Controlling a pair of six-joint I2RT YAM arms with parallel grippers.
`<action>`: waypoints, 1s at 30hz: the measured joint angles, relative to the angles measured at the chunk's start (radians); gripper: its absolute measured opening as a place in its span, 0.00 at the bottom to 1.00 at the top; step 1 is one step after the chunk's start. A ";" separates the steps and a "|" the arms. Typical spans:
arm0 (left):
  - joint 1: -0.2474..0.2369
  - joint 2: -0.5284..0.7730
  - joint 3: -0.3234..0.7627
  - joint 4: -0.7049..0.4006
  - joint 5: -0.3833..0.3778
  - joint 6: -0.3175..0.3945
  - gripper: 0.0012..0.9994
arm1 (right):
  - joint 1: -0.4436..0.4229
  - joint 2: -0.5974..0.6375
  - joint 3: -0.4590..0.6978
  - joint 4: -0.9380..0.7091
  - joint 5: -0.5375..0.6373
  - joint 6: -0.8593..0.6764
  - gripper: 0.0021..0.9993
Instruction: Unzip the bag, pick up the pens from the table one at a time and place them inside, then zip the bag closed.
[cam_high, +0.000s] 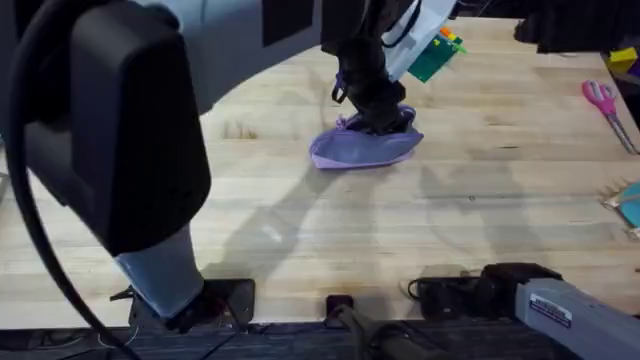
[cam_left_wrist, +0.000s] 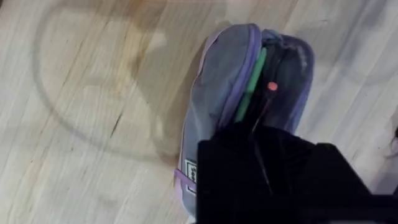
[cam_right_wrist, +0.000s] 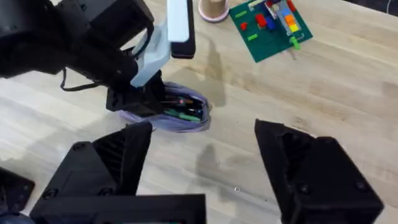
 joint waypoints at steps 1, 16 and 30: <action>0.004 0.000 0.000 0.000 -0.003 0.002 0.16 | 0.000 0.000 0.000 0.000 0.000 0.000 1.00; 0.023 0.000 0.000 -0.005 0.028 0.006 0.86 | 0.000 0.000 0.000 0.000 0.000 0.000 1.00; 0.130 -0.216 0.001 -0.045 0.085 0.006 1.00 | 0.000 0.000 0.000 0.012 0.000 0.000 1.00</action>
